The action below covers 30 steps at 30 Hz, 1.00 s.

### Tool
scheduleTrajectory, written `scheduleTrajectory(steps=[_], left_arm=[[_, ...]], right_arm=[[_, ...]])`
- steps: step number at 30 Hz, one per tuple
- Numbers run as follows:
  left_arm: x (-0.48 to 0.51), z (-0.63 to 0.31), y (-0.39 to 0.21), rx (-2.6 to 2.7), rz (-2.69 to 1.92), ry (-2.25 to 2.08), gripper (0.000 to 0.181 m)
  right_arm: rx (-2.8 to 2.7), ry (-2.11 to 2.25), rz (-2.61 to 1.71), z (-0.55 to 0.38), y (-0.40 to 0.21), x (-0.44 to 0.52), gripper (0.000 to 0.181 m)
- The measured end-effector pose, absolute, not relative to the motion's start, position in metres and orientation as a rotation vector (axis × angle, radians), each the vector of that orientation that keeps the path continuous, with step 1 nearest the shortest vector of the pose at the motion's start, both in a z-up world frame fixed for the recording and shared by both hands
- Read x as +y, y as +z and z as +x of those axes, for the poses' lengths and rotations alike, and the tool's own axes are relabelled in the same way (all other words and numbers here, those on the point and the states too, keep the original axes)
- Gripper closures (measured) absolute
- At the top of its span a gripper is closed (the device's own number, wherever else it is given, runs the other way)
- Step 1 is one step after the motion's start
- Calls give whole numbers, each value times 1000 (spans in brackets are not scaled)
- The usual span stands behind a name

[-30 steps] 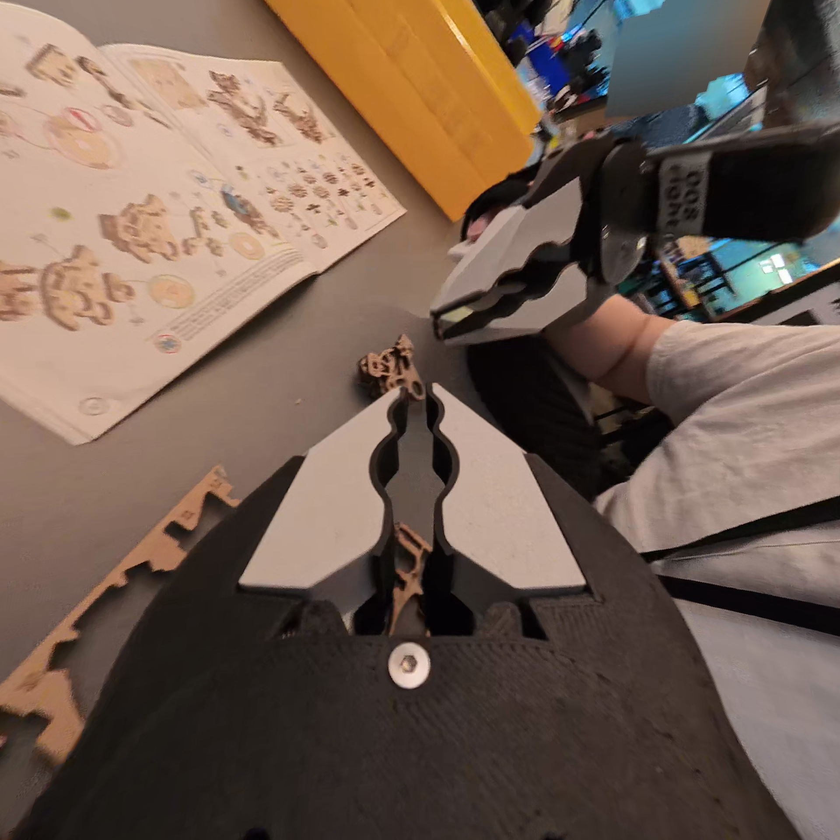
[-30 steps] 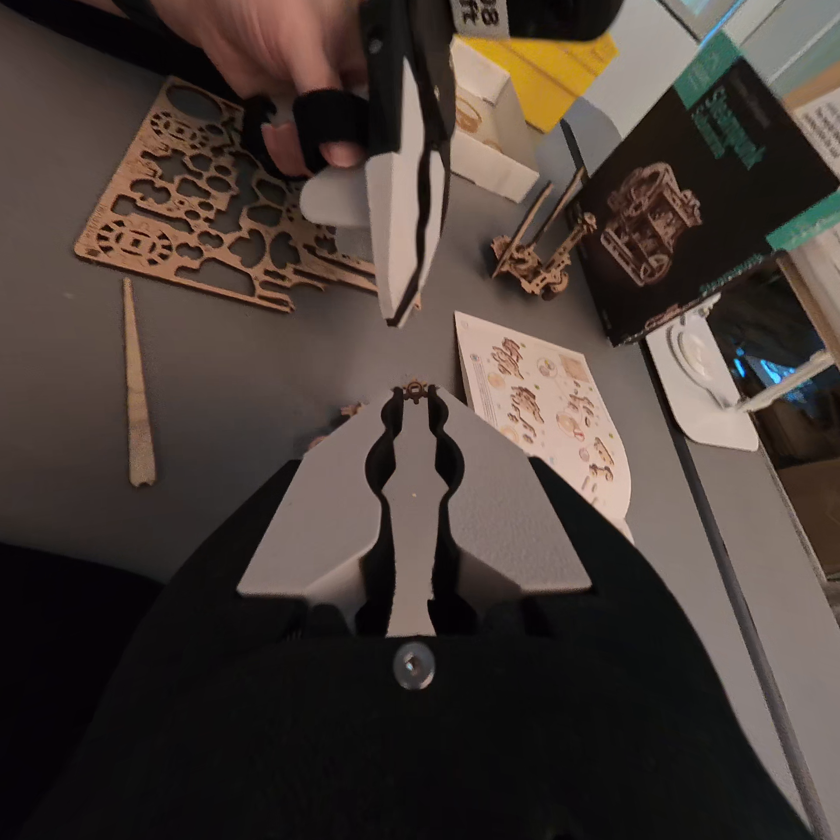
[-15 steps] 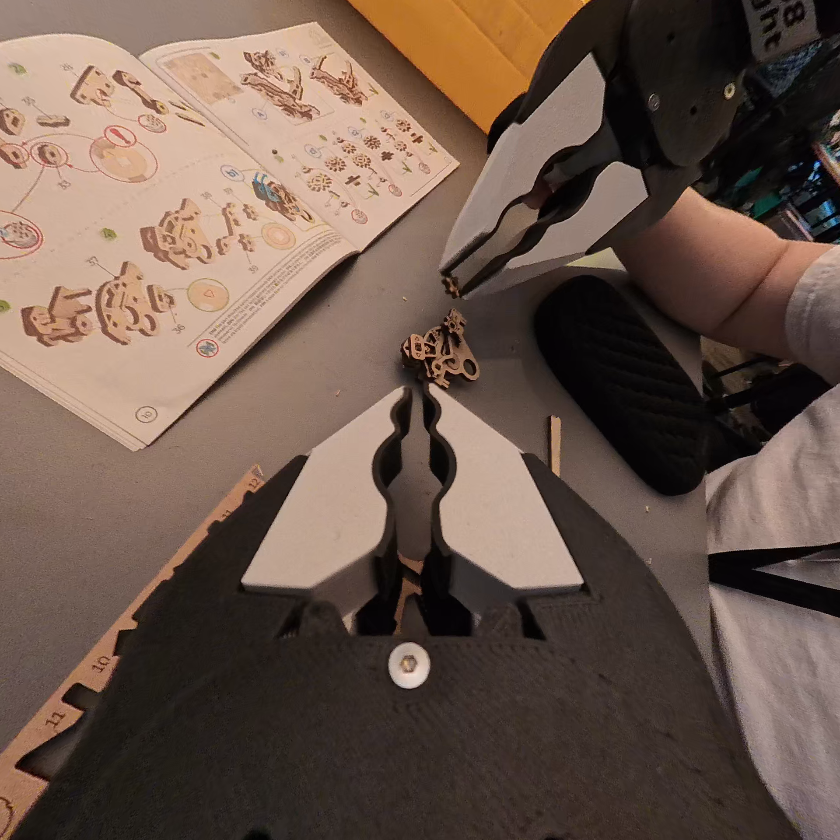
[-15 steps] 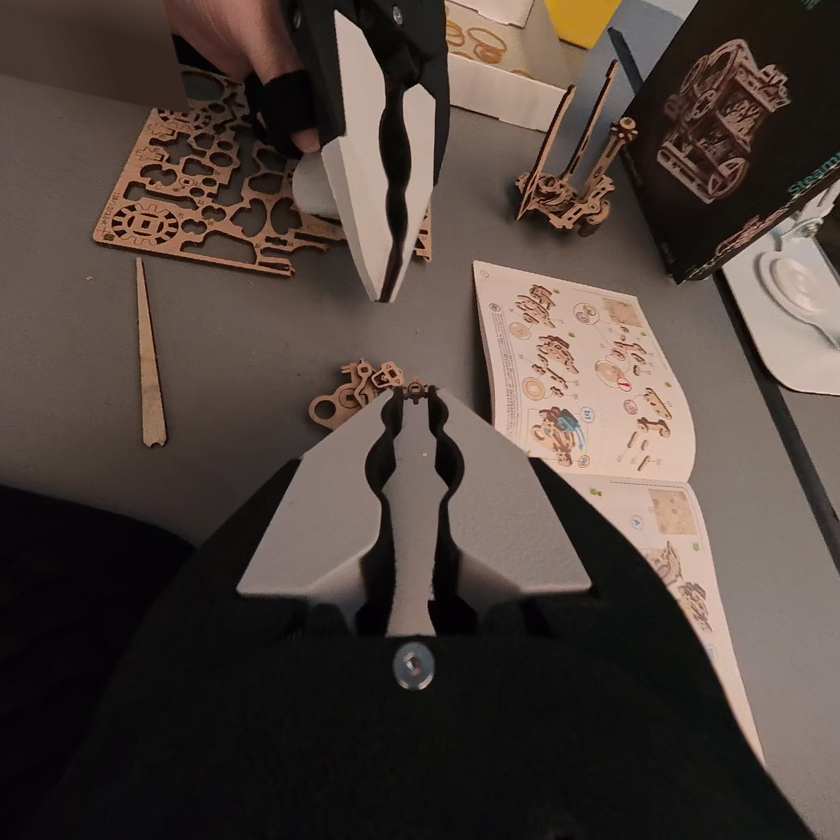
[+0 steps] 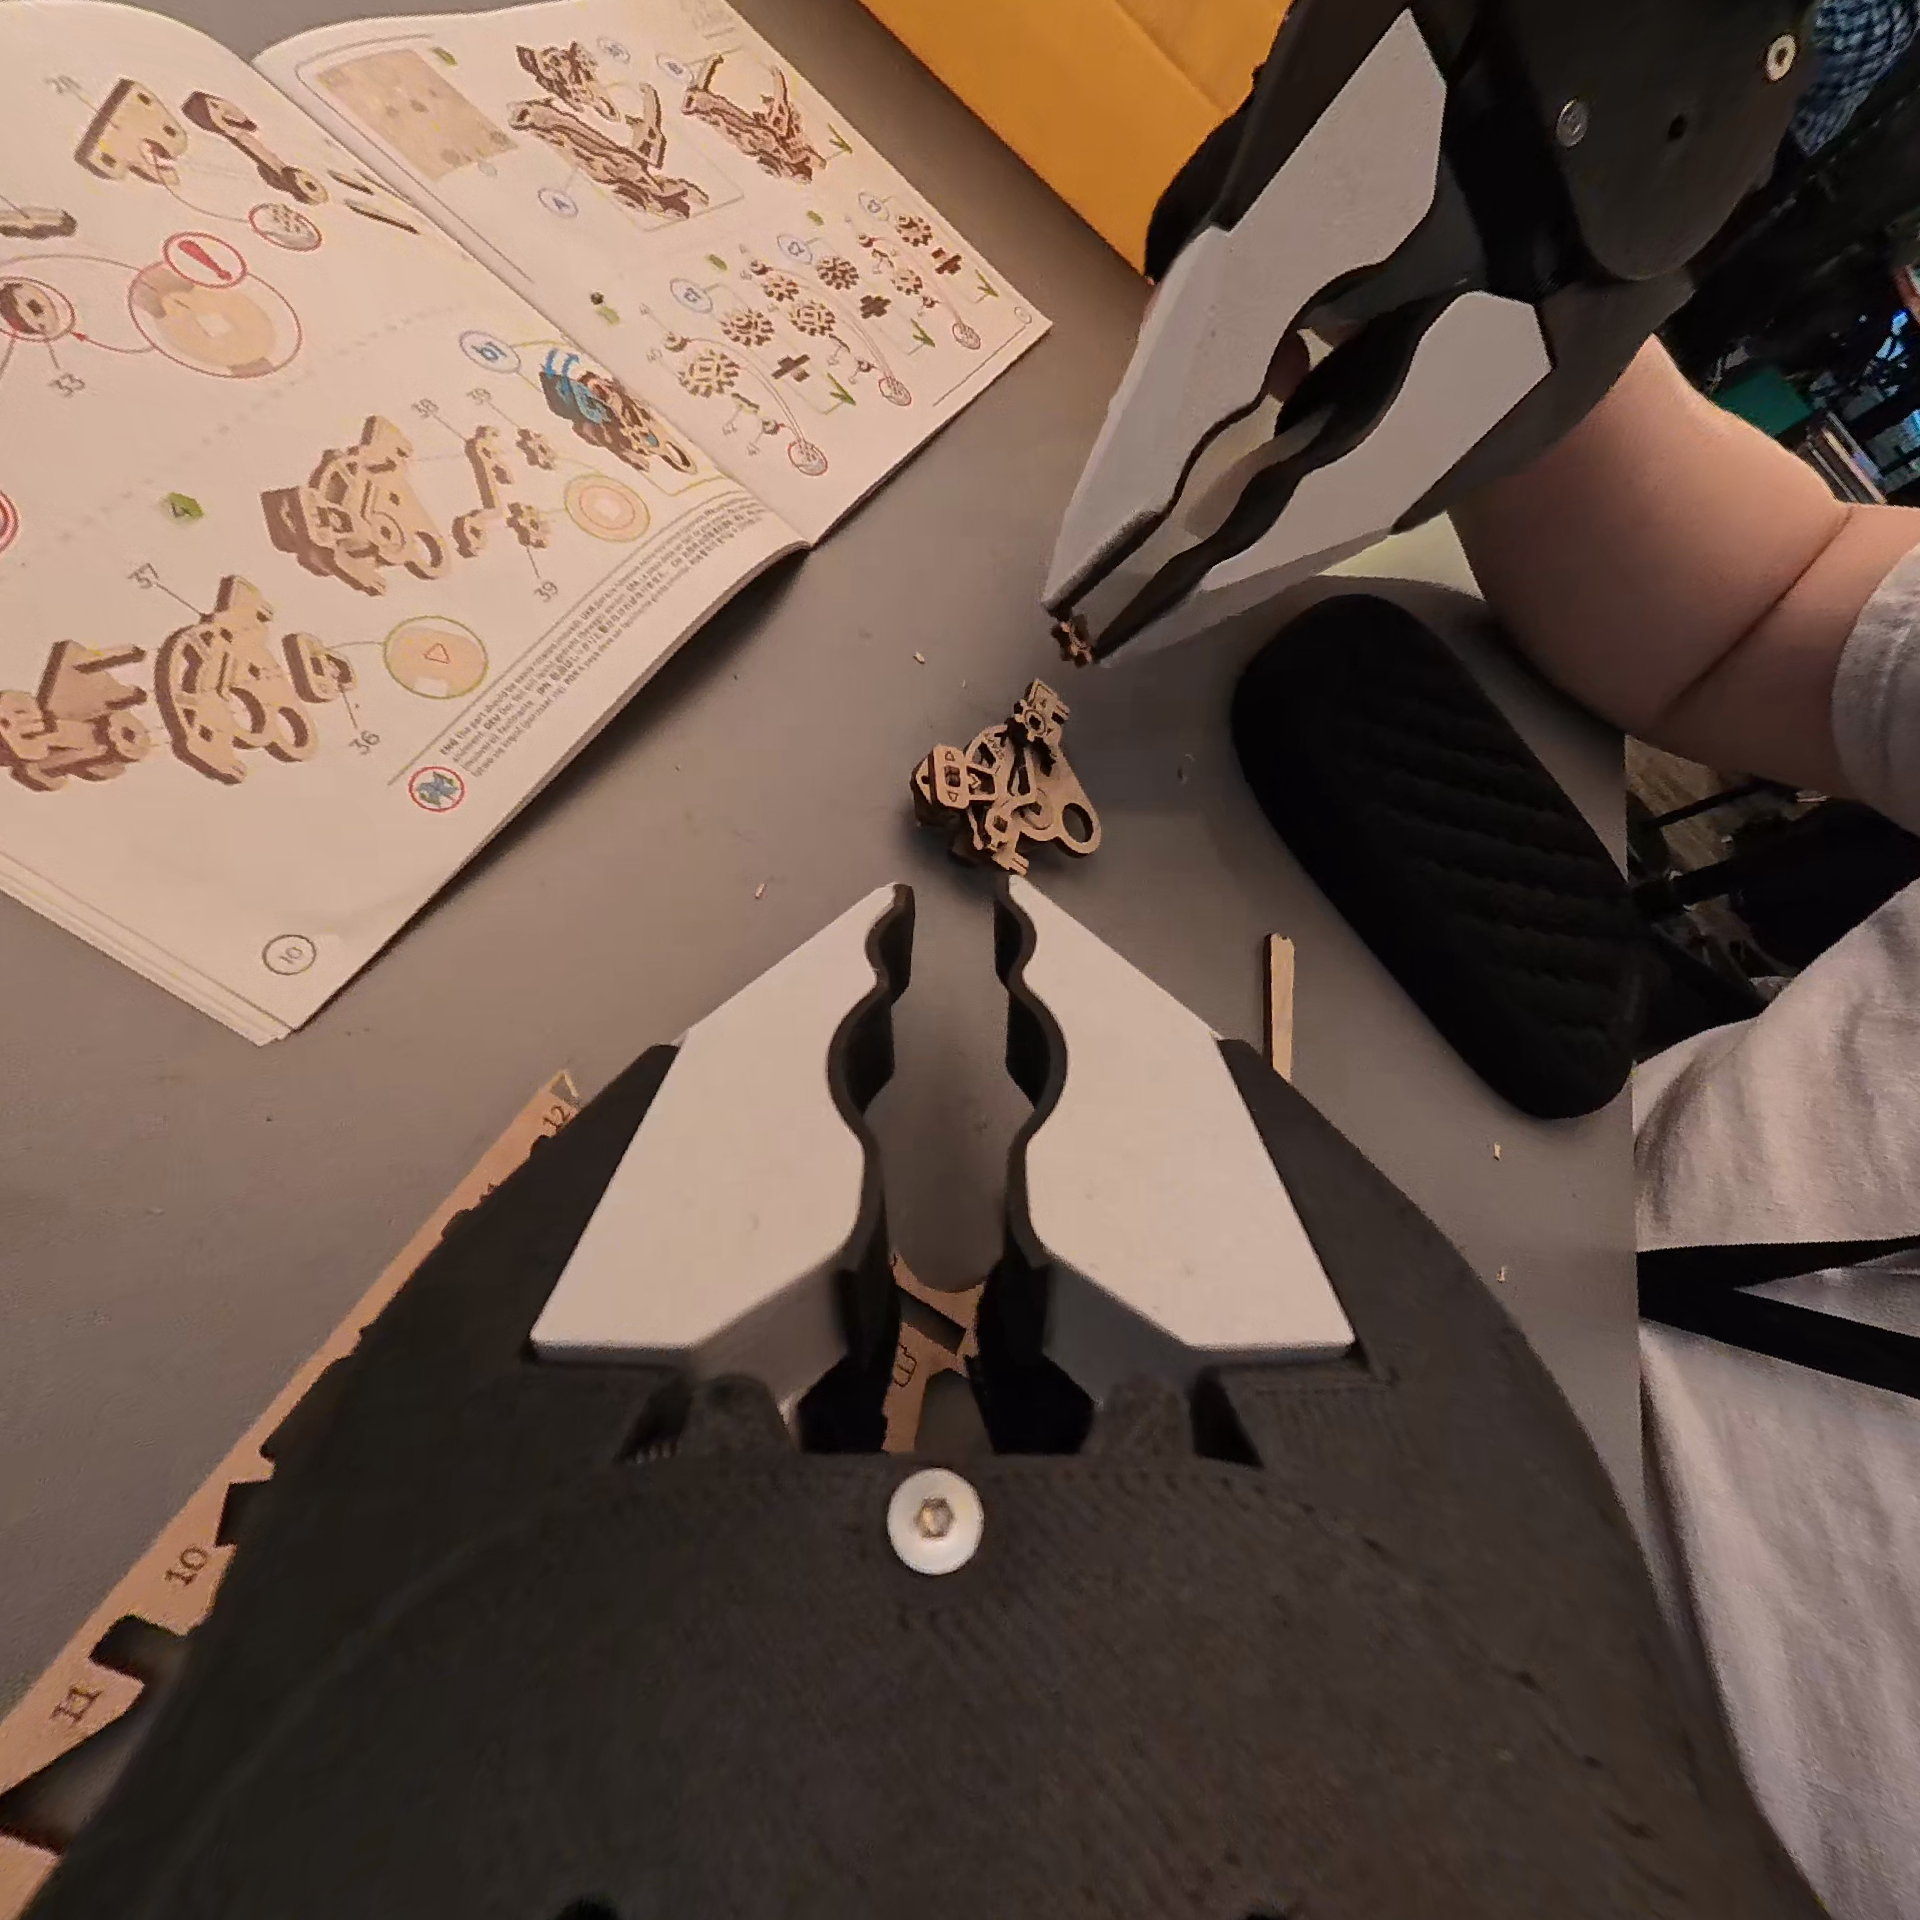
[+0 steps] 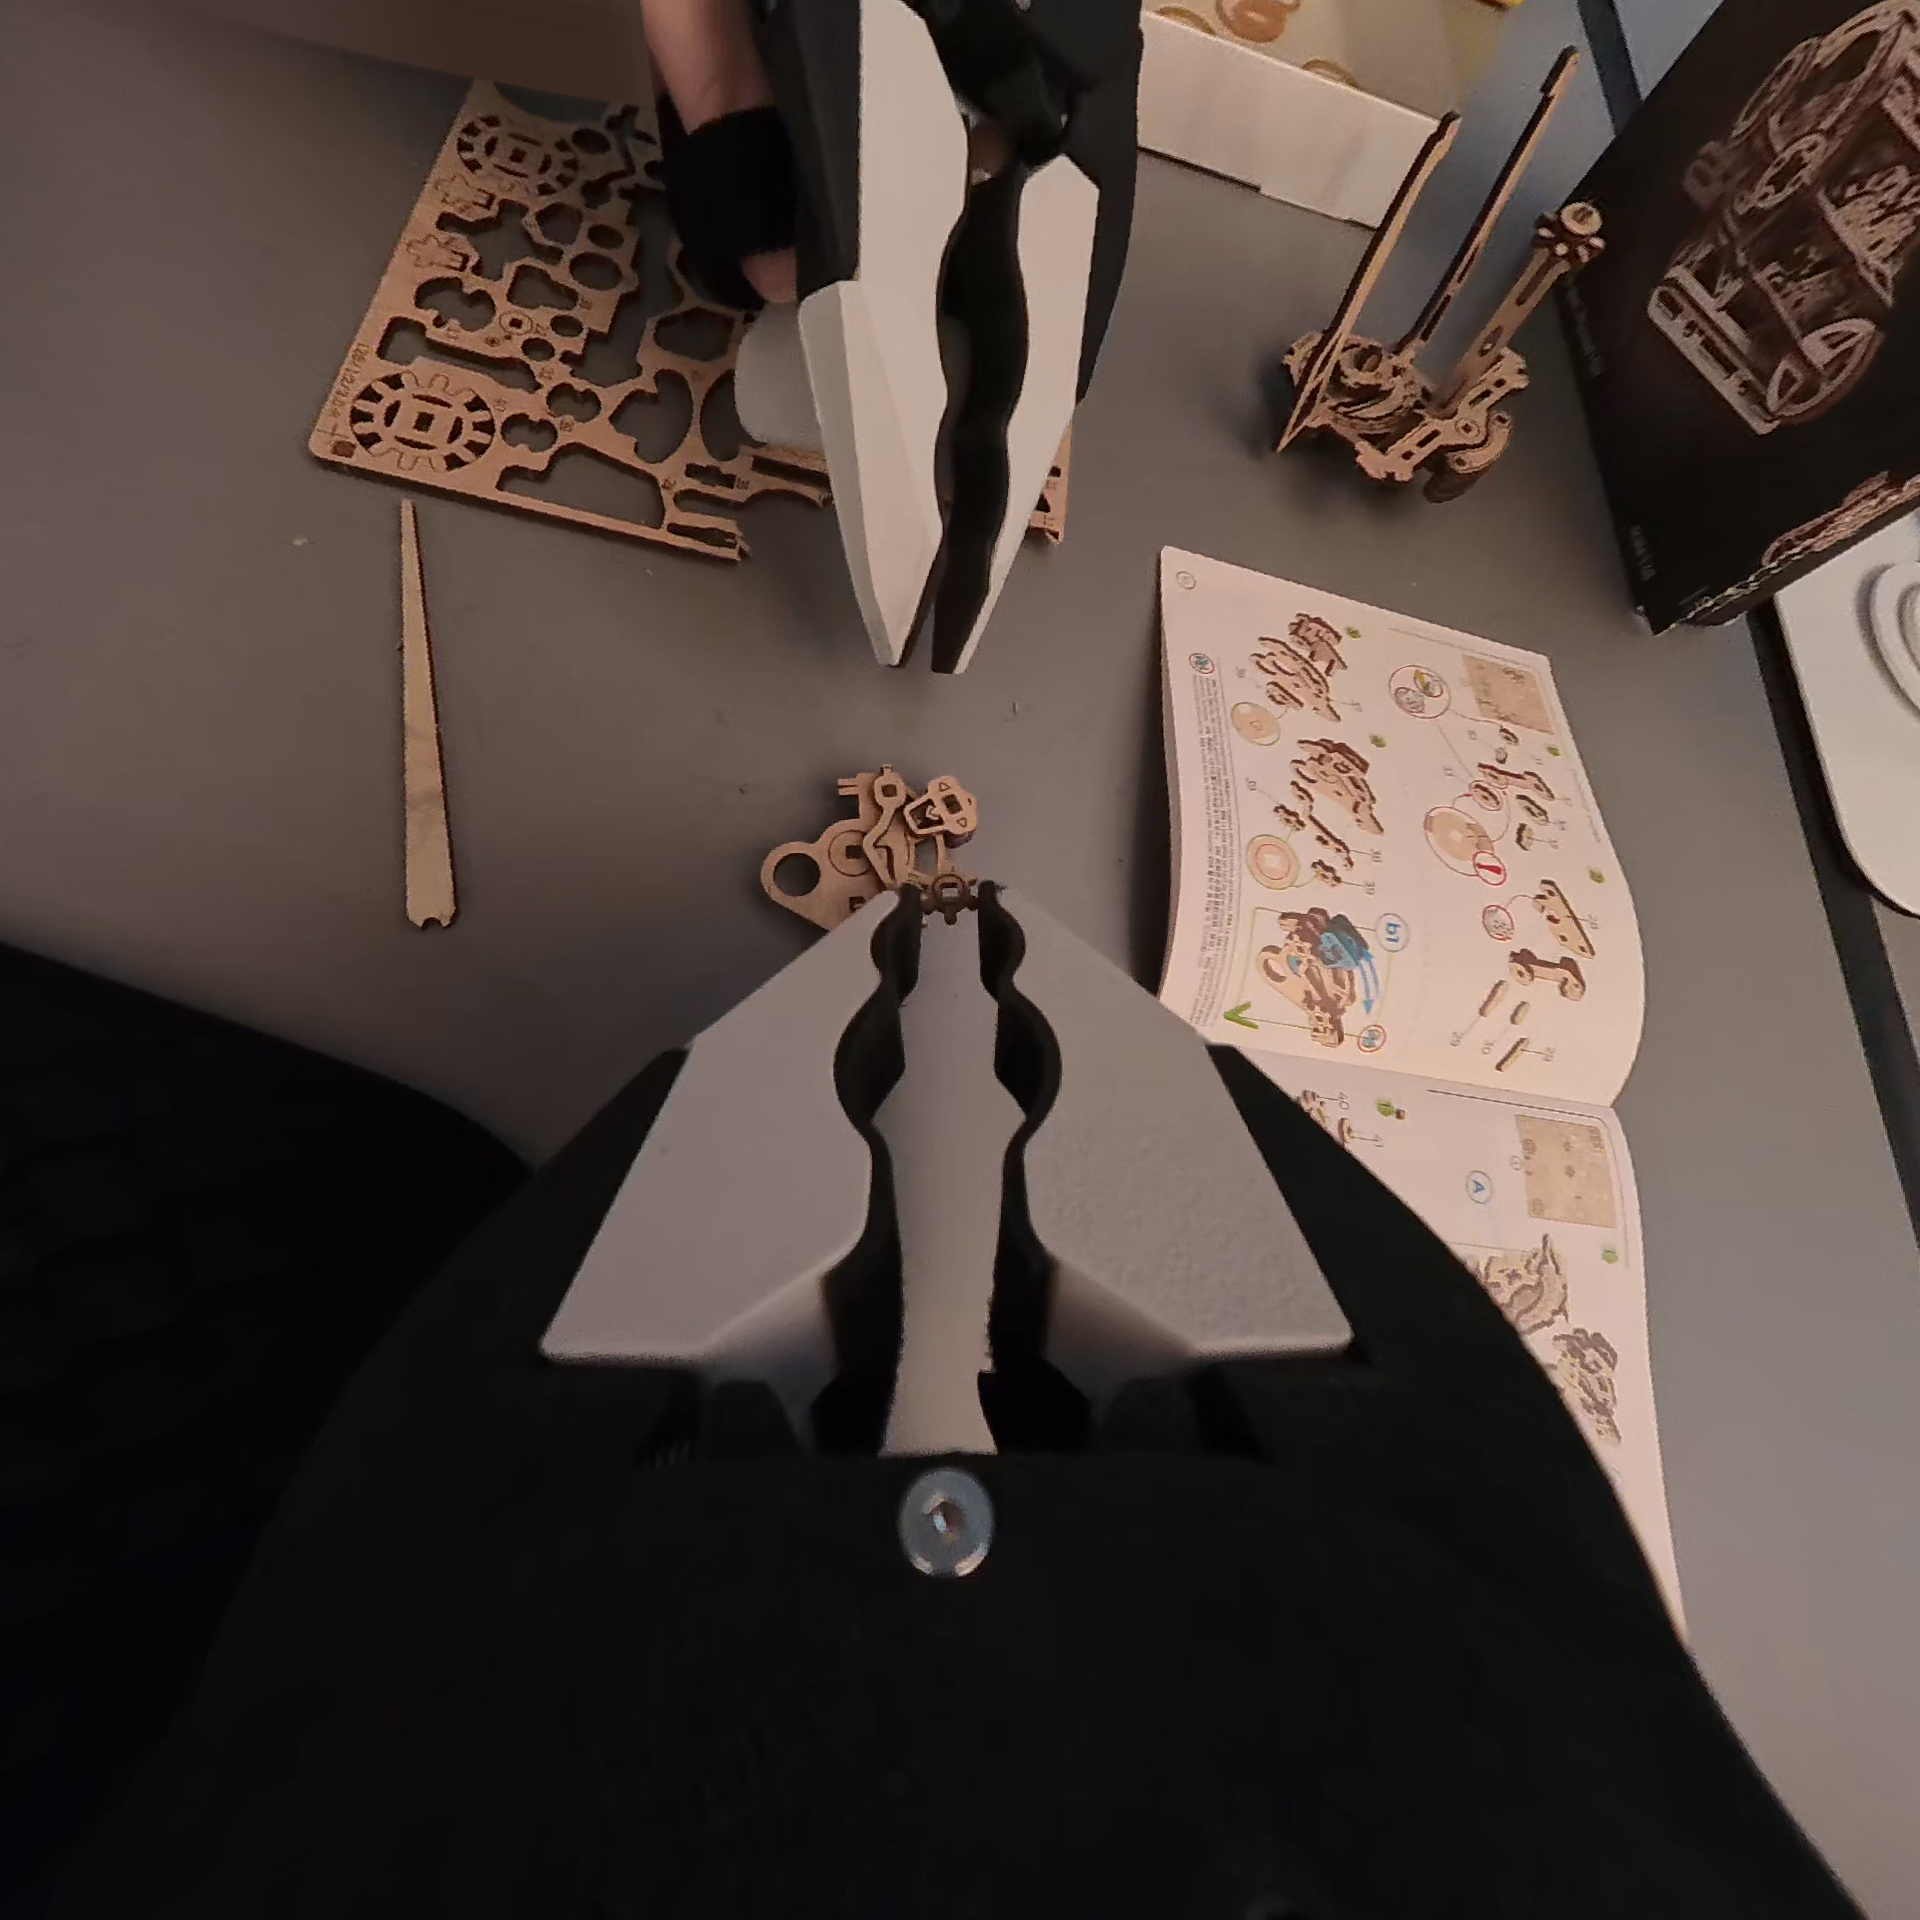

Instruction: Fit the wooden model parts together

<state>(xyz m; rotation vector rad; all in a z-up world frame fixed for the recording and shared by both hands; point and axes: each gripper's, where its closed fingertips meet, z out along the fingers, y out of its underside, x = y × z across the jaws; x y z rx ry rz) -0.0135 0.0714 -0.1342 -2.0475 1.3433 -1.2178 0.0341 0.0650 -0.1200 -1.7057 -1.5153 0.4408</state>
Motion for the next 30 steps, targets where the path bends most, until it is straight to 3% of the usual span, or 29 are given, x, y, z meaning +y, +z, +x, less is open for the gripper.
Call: scheduleTrajectory(steps=[30], left_arm=[[70,-14,-142,1338,-2097,-1220,169]], right_arm=[[-1538,414,-1695,35,-119,64,173]])
